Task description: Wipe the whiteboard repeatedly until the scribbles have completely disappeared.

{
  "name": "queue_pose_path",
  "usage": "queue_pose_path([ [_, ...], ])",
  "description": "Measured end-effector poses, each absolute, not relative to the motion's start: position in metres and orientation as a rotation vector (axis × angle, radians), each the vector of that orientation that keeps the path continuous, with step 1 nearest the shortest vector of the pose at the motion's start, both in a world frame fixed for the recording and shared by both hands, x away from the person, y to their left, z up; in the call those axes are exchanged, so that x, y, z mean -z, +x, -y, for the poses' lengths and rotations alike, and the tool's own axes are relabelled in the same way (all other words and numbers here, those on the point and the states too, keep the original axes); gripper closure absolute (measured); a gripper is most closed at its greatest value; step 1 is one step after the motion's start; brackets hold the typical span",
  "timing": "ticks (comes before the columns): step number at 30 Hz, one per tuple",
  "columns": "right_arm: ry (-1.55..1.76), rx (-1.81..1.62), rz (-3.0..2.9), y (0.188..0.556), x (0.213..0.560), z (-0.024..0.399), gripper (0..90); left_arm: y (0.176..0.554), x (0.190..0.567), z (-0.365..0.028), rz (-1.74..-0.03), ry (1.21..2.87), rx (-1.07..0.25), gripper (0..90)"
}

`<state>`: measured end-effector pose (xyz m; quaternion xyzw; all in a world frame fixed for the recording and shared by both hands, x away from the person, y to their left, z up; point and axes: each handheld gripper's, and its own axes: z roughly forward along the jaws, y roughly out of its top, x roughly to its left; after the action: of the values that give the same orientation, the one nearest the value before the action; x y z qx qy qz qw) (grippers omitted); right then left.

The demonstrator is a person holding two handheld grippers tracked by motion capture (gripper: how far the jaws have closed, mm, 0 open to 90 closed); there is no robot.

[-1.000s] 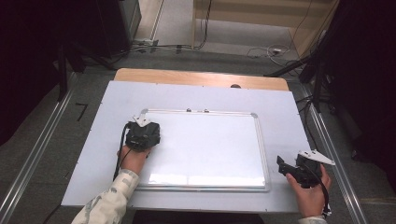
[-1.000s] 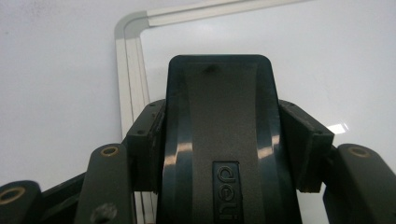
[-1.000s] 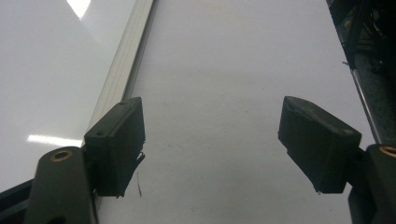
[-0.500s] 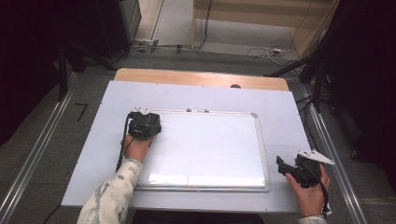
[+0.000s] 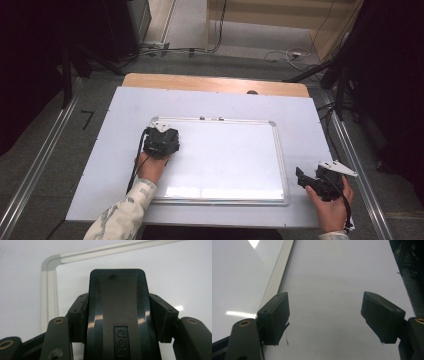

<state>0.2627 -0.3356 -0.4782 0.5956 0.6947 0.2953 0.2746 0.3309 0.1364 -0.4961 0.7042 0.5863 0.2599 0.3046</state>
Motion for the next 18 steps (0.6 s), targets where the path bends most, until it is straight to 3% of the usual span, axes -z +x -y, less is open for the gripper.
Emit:
queue_pose_path([
  [18,1.592,-0.795,-1.874,0.262,0.478,0.334,21.9,0.353,0.496,-0.140,-1.551,1.856,-0.687,40.7],
])
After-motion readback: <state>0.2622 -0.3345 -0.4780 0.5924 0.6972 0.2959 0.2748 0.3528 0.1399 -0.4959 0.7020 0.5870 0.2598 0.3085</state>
